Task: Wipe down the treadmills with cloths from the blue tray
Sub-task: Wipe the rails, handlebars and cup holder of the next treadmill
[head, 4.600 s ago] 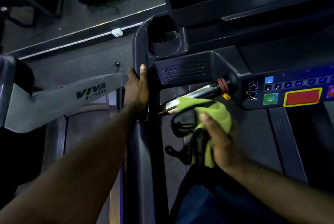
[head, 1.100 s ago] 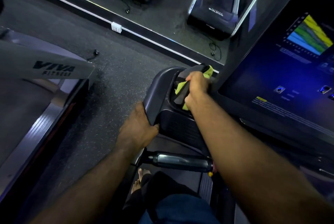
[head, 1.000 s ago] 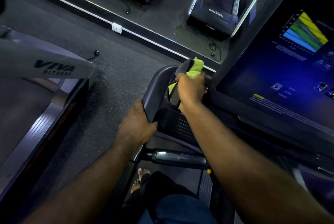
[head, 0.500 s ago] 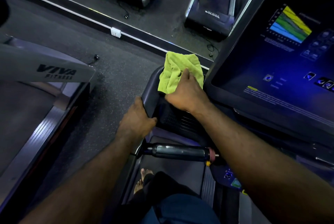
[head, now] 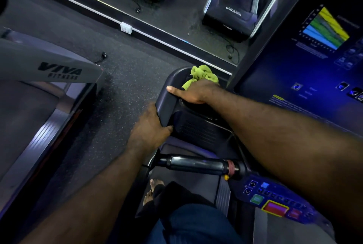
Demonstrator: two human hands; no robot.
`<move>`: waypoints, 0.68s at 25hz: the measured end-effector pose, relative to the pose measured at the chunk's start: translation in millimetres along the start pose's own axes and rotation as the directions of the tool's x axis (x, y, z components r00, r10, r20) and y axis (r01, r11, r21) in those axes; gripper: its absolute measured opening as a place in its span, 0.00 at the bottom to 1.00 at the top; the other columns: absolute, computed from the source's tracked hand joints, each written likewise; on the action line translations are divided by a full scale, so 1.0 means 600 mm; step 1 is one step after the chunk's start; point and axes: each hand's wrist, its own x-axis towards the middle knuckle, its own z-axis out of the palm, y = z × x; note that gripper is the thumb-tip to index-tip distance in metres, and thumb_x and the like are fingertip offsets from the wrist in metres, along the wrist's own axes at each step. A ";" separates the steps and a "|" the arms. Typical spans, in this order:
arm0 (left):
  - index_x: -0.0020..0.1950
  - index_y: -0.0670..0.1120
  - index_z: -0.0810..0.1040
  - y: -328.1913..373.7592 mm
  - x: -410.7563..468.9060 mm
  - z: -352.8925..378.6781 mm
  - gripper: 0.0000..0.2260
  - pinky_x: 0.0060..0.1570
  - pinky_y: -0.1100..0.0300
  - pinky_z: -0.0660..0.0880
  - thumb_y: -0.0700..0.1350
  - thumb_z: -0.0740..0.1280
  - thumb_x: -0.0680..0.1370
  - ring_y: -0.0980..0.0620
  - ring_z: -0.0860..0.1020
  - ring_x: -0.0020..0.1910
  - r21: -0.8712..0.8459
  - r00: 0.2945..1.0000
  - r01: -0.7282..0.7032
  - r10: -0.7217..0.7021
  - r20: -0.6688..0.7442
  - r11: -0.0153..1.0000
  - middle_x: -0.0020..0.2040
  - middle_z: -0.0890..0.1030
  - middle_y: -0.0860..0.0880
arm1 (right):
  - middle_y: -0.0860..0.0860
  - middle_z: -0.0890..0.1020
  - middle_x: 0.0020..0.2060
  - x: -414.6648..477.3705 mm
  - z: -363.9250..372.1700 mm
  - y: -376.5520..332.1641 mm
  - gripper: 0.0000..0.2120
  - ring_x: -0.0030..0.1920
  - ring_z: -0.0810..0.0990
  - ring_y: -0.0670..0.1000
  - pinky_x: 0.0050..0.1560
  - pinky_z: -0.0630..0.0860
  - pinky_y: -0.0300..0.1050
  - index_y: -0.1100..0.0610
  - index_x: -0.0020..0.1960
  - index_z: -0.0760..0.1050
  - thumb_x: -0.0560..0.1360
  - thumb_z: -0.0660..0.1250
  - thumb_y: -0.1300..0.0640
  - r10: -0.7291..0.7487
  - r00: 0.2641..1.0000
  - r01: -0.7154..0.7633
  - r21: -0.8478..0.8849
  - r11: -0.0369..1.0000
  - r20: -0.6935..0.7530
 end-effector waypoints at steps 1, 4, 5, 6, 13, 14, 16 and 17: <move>0.64 0.55 0.65 0.002 0.000 -0.001 0.29 0.45 0.49 0.79 0.55 0.78 0.70 0.46 0.79 0.47 -0.011 1.000 0.000 0.000 -0.003 1.000 0.51 0.78 0.51 | 0.56 0.78 0.71 -0.003 -0.008 0.003 0.60 0.70 0.77 0.61 0.71 0.72 0.57 0.54 0.74 0.75 0.65 0.38 0.12 0.008 1.000 -0.008 0.025 1.000 -0.021; 0.65 0.54 0.66 0.002 0.001 0.000 0.28 0.41 0.54 0.75 0.54 0.77 0.71 0.51 0.78 0.44 -0.030 1.000 -0.006 0.006 -0.002 1.000 0.51 0.77 0.52 | 0.56 0.76 0.74 0.002 -0.009 0.009 0.48 0.71 0.76 0.60 0.72 0.72 0.54 0.54 0.78 0.71 0.76 0.43 0.20 0.072 0.992 -0.052 0.188 0.981 -0.103; 0.64 0.53 0.66 0.001 0.003 0.000 0.28 0.42 0.53 0.75 0.54 0.76 0.71 0.51 0.78 0.44 -0.026 1.000 0.003 -0.003 -0.002 1.000 0.51 0.77 0.51 | 0.56 0.73 0.76 0.006 -0.006 0.008 0.44 0.73 0.74 0.60 0.72 0.71 0.54 0.53 0.80 0.67 0.79 0.45 0.23 0.089 0.988 -0.057 0.242 0.969 -0.123; 0.64 0.52 0.65 0.000 0.006 0.000 0.28 0.43 0.52 0.76 0.54 0.76 0.71 0.49 0.78 0.45 -0.016 1.000 0.012 -0.013 -0.006 1.000 0.51 0.77 0.50 | 0.56 0.72 0.77 0.013 -0.004 0.004 0.41 0.74 0.73 0.60 0.72 0.70 0.54 0.53 0.81 0.66 0.81 0.46 0.26 0.104 0.985 -0.058 0.304 0.951 -0.140; 0.66 0.51 0.64 -0.003 0.013 0.006 0.30 0.47 0.48 0.78 0.56 0.75 0.70 0.45 0.79 0.50 0.046 1.000 0.017 -0.016 -0.004 0.999 0.55 0.77 0.49 | 0.57 0.83 0.62 0.010 0.009 -0.002 0.23 0.62 0.81 0.61 0.65 0.75 0.52 0.54 0.63 0.81 0.81 0.61 0.38 0.390 0.911 -0.049 0.905 0.423 -0.133; 0.66 0.51 0.64 -0.004 0.012 0.006 0.30 0.46 0.49 0.78 0.55 0.76 0.71 0.45 0.79 0.50 0.045 1.000 0.015 -0.015 0.000 0.999 0.55 0.77 0.49 | 0.57 0.85 0.57 0.010 0.010 -0.004 0.21 0.59 0.83 0.61 0.66 0.78 0.55 0.55 0.60 0.82 0.81 0.64 0.40 0.405 0.913 -0.003 0.992 0.123 -0.047; 0.67 0.51 0.64 -0.002 0.010 0.006 0.30 0.43 0.52 0.76 0.54 0.76 0.71 0.47 0.79 0.48 0.034 1.000 0.007 -0.006 -0.004 0.999 0.53 0.77 0.50 | 0.56 0.88 0.50 0.013 0.025 0.001 0.18 0.56 0.86 0.60 0.66 0.80 0.61 0.57 0.55 0.84 0.80 0.67 0.43 0.322 0.944 0.074 0.910 -0.409 0.068; 0.67 0.51 0.64 0.001 0.007 0.005 0.29 0.41 0.53 0.74 0.53 0.76 0.72 0.49 0.78 0.45 0.026 1.000 0.006 -0.005 -0.004 1.000 0.51 0.77 0.51 | 0.57 0.88 0.50 0.010 0.034 0.005 0.19 0.56 0.86 0.59 0.66 0.80 0.61 0.59 0.57 0.84 0.81 0.67 0.44 0.287 0.957 0.119 0.845 -0.522 0.043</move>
